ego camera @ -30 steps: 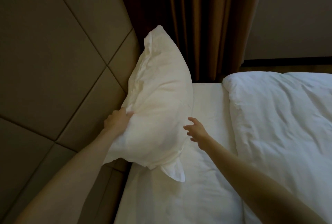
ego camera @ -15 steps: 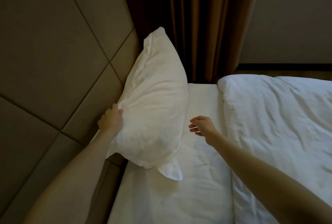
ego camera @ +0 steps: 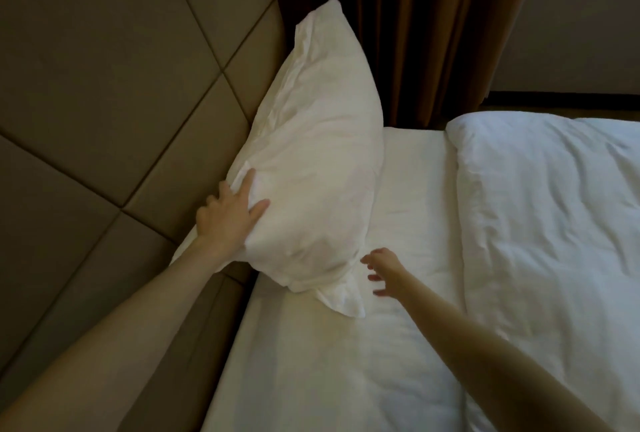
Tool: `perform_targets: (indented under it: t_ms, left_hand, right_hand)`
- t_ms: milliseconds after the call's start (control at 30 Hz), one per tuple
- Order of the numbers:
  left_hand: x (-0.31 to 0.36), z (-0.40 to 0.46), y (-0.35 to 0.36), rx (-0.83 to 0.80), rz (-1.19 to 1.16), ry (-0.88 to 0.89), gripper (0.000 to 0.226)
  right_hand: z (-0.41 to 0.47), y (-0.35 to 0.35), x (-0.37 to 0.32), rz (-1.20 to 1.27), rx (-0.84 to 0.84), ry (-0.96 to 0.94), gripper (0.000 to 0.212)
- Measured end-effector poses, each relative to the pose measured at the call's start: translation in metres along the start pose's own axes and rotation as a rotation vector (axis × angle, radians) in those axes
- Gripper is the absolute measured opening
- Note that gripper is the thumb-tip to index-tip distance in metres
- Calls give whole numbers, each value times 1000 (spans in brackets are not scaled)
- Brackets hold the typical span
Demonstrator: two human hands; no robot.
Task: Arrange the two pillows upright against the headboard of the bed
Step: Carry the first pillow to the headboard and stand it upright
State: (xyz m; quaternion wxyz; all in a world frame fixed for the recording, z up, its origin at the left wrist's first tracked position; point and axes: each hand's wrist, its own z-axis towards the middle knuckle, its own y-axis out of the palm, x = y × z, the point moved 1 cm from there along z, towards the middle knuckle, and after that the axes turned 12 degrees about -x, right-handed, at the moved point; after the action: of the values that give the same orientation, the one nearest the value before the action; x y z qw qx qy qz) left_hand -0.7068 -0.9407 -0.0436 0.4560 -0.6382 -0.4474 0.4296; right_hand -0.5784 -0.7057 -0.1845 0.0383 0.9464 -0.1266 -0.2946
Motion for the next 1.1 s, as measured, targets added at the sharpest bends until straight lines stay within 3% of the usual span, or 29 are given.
perform_targets:
  t_ms: [100, 300, 467, 633, 733, 833, 1000, 1100]
  left_hand:
    - [-2, 2, 1, -16, -18, 4, 65]
    - [-2, 7, 5, -41, -6, 26, 60]
    - [-9, 20, -12, 19, 117, 162, 48]
    - [-15, 36, -40, 123, 312, 333, 61]
    - [-21, 44, -47, 150, 390, 362, 57]
    - [-24, 38, -33, 126, 489, 300, 57]
    - [-18, 14, 1, 45, 464, 200, 65]
    - [-12, 8, -7, 61, 455, 142, 76]
  right_hand:
    - [23, 11, 29, -60, -46, 140, 37]
    - [49, 50, 58, -108, 51, 5, 30]
    - [28, 35, 25, -150, 250, -222, 21]
    - [-20, 2, -1, -97, 409, -505, 30]
    - [-36, -10, 52, -136, 482, -430, 33]
    - [-34, -1, 95, -248, 373, -241, 35]
    - [-25, 0, 67, -404, 146, -73, 24]
    - [-36, -5, 58, -434, 114, -71, 22]
